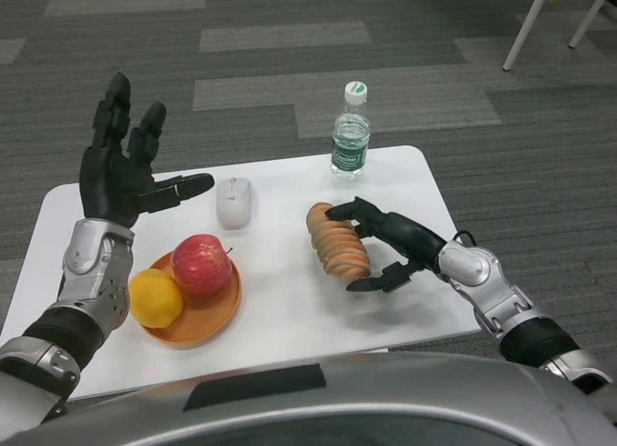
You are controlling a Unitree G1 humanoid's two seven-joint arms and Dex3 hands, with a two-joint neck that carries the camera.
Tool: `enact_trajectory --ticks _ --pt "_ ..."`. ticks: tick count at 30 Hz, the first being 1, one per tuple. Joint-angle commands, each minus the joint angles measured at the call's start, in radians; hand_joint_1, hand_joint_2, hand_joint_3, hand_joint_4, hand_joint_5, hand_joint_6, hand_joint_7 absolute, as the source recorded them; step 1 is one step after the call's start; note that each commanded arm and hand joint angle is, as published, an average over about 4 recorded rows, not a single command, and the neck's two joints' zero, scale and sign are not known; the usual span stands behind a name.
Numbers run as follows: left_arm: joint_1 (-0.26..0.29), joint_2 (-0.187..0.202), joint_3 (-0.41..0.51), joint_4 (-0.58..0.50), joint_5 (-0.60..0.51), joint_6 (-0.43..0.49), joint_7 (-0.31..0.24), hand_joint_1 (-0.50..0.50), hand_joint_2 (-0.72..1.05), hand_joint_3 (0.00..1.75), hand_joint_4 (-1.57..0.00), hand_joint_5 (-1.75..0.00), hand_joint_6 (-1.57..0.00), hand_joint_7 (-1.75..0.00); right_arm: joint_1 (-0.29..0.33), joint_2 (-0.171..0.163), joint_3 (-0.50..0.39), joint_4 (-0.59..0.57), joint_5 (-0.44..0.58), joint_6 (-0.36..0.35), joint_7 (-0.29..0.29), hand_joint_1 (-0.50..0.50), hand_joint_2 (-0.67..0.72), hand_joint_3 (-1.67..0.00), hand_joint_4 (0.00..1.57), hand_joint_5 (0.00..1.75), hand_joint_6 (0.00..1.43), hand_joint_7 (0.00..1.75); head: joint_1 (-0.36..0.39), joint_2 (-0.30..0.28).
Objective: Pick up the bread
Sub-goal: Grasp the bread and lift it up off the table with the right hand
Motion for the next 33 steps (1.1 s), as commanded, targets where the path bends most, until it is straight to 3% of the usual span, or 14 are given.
enact_trajectory --ticks 1,5,9,16,24,27,31,33 --pt "0.005 0.004 -0.004 0.002 0.006 -0.006 -0.001 0.50 0.43 0.07 0.00 -0.38 0.00 0.00 0.002 -0.017 0.024 -0.045 0.040 -0.026 -0.043 -0.33 -0.64 -0.40 0.04 0.87 0.01 0.70 0.010 0.004" --pt "0.005 0.004 -0.005 0.002 0.008 -0.006 -0.001 0.50 0.49 0.00 0.00 -0.38 0.00 0.00 0.000 -0.019 0.040 -0.067 0.091 -0.077 -0.115 -0.33 -0.60 -0.34 0.11 0.92 0.04 0.70 0.018 0.010" --pt "0.004 0.004 -0.005 0.001 0.009 -0.007 -0.001 0.50 0.43 0.04 0.00 -0.41 0.00 0.00 -0.005 -0.019 0.057 -0.080 0.133 -0.127 -0.186 -0.33 -0.60 -0.32 0.19 1.02 0.10 0.70 0.028 0.019" --pt "-0.001 0.004 -0.004 -0.004 0.011 -0.007 -0.001 0.50 0.45 0.07 0.00 -0.41 0.00 0.00 -0.026 -0.022 0.107 -0.114 0.211 -0.242 -0.352 -0.33 -0.60 -0.32 0.33 1.07 0.19 0.75 0.045 0.037" --pt "-0.006 0.004 -0.002 -0.004 0.011 -0.006 -0.001 0.50 0.43 0.02 0.00 -0.36 0.00 0.00 -0.046 -0.006 0.151 -0.110 0.268 -0.435 -0.604 -0.36 -0.60 -0.24 0.46 1.16 0.29 0.70 0.053 0.046" --pt "-0.007 0.004 -0.002 -0.004 0.011 -0.006 -0.001 0.50 0.47 0.09 0.00 -0.41 0.00 0.00 -0.050 -0.009 0.160 -0.106 0.274 -0.452 -0.629 -0.38 -0.60 -0.24 0.47 1.16 0.30 0.73 0.051 0.041" --pt "-0.008 0.004 -0.002 -0.004 0.011 -0.006 -0.001 0.50 0.43 0.00 0.00 -0.41 0.00 0.00 -0.050 -0.014 0.160 -0.098 0.275 -0.453 -0.630 -0.33 -0.60 -0.24 0.46 1.16 0.29 0.77 0.054 0.038" --pt "-0.008 0.004 -0.002 -0.004 0.011 -0.006 -0.001 0.50 0.43 0.04 0.00 -0.41 0.00 0.00 -0.049 -0.015 0.160 -0.091 0.275 -0.453 -0.629 -0.33 -0.60 -0.24 0.46 1.16 0.29 0.77 0.052 0.036"
